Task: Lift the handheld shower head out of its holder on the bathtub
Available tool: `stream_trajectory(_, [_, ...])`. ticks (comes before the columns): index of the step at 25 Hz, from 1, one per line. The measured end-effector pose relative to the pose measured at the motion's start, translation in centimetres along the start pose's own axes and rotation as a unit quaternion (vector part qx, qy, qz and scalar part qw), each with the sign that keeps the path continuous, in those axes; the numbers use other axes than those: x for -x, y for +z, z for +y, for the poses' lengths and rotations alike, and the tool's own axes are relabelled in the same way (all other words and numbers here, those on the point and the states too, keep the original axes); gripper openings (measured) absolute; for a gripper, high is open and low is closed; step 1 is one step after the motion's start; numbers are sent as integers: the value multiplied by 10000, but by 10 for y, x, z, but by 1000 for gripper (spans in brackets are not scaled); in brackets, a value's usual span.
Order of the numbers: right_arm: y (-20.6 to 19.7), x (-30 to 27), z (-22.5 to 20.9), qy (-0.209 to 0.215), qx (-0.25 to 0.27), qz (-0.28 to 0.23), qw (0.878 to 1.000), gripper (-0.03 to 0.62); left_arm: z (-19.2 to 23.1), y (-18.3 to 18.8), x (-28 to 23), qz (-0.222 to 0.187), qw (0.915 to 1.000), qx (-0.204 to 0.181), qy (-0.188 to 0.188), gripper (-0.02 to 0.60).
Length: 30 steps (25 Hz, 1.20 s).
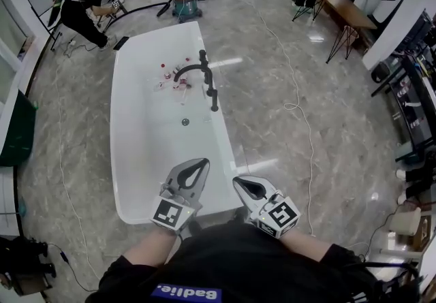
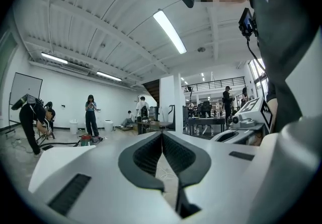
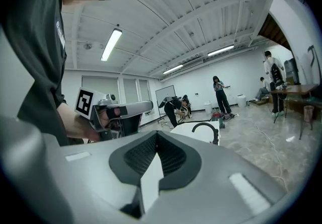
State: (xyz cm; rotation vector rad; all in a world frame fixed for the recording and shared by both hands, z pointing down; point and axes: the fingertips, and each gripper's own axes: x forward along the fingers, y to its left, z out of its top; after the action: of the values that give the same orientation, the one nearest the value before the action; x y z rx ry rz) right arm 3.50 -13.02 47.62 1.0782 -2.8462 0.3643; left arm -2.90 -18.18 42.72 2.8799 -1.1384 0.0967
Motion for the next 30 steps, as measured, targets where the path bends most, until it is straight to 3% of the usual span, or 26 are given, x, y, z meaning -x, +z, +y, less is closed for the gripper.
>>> stream_trajectory(10, [-15, 0, -38, -190, -270, 82, 9994, 2, 51, -26, -68, 291, 9993, -198, 139, 9])
stream_trajectory(14, [-21, 2, -44, -317, -335, 75, 9989, 2, 71, -40, -89, 396, 9990, -139, 160, 61])
stream_trajectory(22, [-36, 5, -57, -550, -446, 231, 9972, 2, 113, -79, -130, 630, 9976, -163, 237, 104])
stream_trajectory(30, [-58, 9, -78, -767, -634, 422, 9941, 2, 157, -137, -183, 1069, 9937, -86, 328, 156])
